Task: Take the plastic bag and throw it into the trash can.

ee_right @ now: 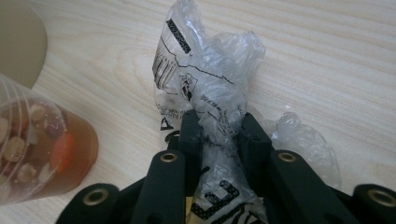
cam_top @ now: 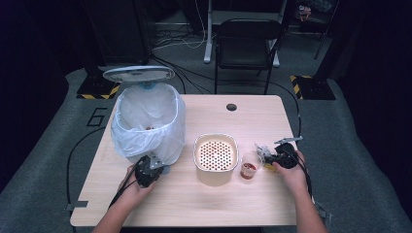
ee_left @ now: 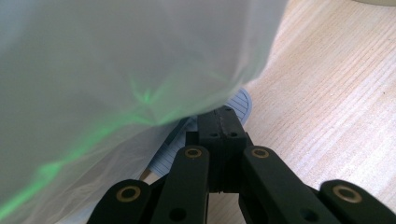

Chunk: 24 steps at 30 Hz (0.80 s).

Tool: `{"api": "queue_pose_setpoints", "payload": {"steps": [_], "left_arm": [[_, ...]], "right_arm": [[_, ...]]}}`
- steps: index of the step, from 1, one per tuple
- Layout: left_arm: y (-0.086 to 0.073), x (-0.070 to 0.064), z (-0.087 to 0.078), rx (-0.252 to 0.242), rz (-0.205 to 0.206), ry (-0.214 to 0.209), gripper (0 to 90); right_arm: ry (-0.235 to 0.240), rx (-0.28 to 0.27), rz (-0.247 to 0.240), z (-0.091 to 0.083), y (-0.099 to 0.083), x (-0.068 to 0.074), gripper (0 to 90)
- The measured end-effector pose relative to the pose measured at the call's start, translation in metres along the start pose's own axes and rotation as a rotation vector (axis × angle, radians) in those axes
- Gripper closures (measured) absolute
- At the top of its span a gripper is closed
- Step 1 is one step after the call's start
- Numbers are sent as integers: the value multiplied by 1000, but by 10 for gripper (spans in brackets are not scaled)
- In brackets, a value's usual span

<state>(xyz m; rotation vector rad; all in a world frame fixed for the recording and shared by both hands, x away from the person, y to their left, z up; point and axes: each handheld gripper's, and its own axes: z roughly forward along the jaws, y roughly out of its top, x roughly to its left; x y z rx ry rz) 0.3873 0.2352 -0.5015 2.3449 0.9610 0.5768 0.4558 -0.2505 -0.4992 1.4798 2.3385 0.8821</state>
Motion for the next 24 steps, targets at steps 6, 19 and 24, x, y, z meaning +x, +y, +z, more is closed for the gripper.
{"api": "queue_pose_setpoints", "payload": {"steps": [6,19,24], "left_arm": [[0,-1,0,3,6,4,900],[0,0,0,1,1,-1,900],[0,1,0,4,0,-11,900]], "right_arm": [[0,-22,4,-14,7,3,770],[-14,-78,-59,-80,53,16,770],[20,-107,-104,-113,75,33,770]]}}
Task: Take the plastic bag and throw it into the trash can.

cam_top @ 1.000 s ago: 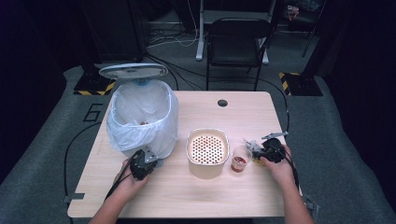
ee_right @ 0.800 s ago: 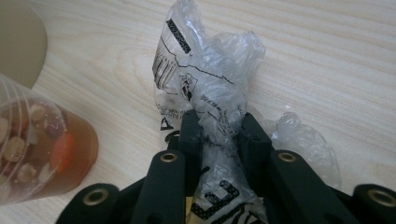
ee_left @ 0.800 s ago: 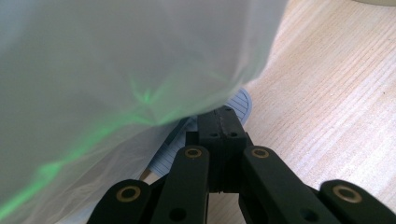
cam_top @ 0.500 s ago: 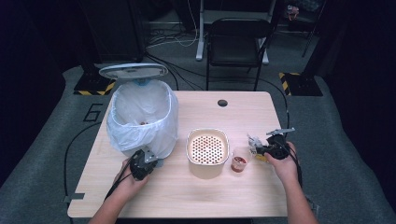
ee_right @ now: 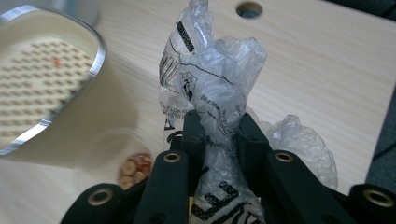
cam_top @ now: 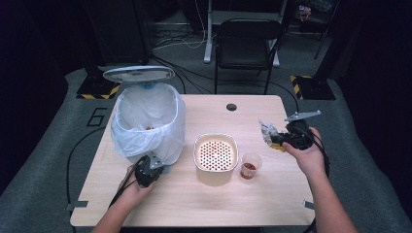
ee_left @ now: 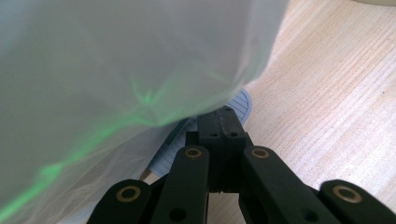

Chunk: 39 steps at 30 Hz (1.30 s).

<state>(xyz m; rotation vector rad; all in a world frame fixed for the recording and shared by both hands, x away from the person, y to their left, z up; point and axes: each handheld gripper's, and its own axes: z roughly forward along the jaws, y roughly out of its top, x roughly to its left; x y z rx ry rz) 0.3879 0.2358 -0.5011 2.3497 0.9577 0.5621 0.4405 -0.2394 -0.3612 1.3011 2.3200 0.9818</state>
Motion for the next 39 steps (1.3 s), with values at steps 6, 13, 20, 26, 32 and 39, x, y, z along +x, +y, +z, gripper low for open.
{"api": "queue_pose_setpoints", "payload": {"steps": [6,13,20,26,32,39], "left_arm": [[0,-1,0,3,2,13,900],[1,-2,0,5,2,12,900],[0,-2,0,2,2,11,900],[0,-2,0,-2,-5,16,900],[0,-4,1,-5,8,27,900],[0,-3,1,-4,0,22,900]], "right_arm": [[103,-60,-130,-29,48,44,769],[198,-88,-262,-25,95,109,768],[246,-95,-337,-8,130,153,769],[288,-85,-407,9,164,189,769],[320,-89,-443,29,183,219,768],[335,-70,-488,60,201,249,766]]}}
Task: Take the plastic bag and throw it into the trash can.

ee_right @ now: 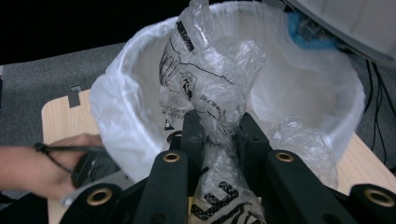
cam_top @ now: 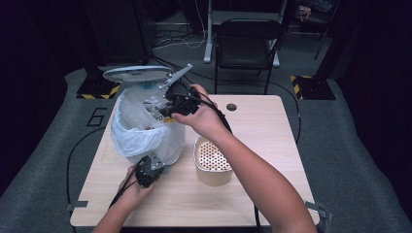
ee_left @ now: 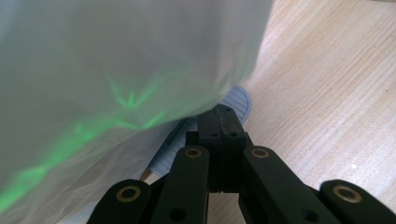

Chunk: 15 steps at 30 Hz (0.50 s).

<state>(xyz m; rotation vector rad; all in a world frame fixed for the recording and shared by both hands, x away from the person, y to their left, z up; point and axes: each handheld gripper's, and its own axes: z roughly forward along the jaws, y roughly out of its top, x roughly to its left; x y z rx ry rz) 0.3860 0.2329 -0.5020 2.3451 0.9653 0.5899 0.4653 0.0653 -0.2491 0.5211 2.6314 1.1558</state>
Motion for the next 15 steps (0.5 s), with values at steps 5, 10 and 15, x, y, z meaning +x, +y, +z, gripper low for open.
{"api": "queue_pose_setpoints", "payload": {"steps": [5,10,15], "left_arm": [[0,0,0,-3,-4,9,900],[0,-1,1,-3,-2,10,900],[0,0,0,0,0,9,900]], "right_arm": [[-10,-21,-14,15,11,3,766],[-12,-73,-15,32,20,7,759],[-32,-80,12,55,25,9,591]]}}
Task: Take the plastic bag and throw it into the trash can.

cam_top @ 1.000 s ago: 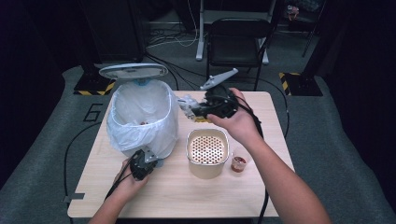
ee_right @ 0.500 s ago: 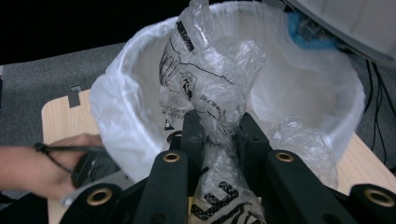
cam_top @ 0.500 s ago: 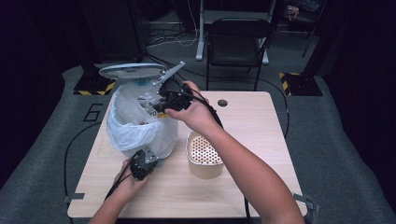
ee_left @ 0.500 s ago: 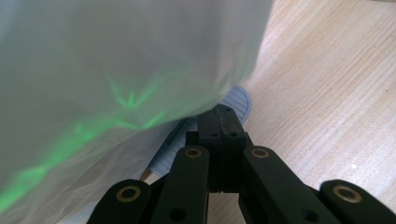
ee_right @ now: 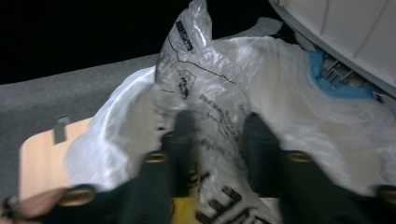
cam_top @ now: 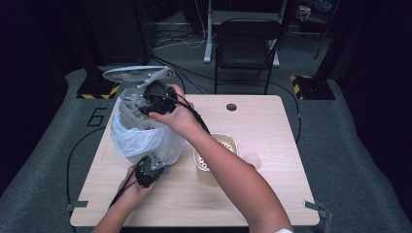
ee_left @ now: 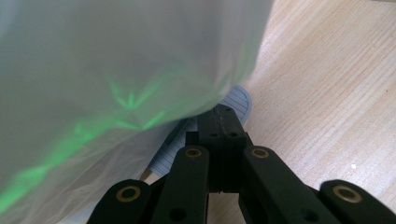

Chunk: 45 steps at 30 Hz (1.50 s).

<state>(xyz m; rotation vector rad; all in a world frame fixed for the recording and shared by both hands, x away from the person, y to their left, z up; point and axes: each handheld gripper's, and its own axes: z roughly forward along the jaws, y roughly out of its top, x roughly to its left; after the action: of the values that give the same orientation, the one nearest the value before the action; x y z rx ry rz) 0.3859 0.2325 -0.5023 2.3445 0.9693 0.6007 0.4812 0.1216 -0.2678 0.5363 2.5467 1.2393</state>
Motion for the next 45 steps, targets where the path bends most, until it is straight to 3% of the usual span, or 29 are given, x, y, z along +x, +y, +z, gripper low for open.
{"api": "queue_pose_setpoints", "payload": {"steps": [1,4,6,11,14,15,16,18,19,20,22,25,26,28,29,32,39,40,45], "left_arm": [[0,0,0,-3,-3,1,900],[1,2,-2,16,16,-15,900],[0,1,-1,7,1,-14,900],[0,1,-1,4,-3,-9,900],[0,1,-1,6,-3,-10,900],[0,0,0,3,-4,-5,900],[0,0,0,3,-5,-4,900],[0,1,-1,7,-2,-13,900],[0,2,-1,7,-1,-13,900],[1,2,-1,14,7,-17,900],[0,2,-1,10,5,-11,900],[1,2,-1,14,6,-19,900],[0,1,-1,9,7,-8,900],[0,1,-1,10,6,-9,900],[0,1,-1,10,6,-9,900],[0,2,-1,10,5,-11,900],[1,2,-1,12,5,-18,900],[1,2,-1,12,4,-20,900],[1,2,-1,12,5,-18,900]], "right_arm": [[-30,-17,-5,3,1,2,475],[-24,-47,16,-1,1,2,456],[-17,-70,30,-10,0,2,450],[-38,-92,-15,-48,-12,3,474],[-68,-75,-26,-73,-30,-3,492],[-100,-63,-22,-86,-47,-11,522],[-100,-63,-22,-86,-47,-11,522],[-132,-30,-5,-95,-66,-23,527],[-167,5,19,-102,-86,-38,543],[-167,5,19,-102,-86,-38,543],[-189,46,77,-108,-115,-59,592],[-188,49,111,-110,-131,-68,640],[-174,54,145,-110,-150,-77,670],[-170,65,174,-107,-163,-79,674],[-170,65,174,-107,-163,-79,674],[-179,105,169,-100,-188,-83,656],[-215,111,198,-97,-212,-88,589],[-186,127,205,-96,-218,-91,621],[-158,161,207,-90,-230,-92,651]]}}
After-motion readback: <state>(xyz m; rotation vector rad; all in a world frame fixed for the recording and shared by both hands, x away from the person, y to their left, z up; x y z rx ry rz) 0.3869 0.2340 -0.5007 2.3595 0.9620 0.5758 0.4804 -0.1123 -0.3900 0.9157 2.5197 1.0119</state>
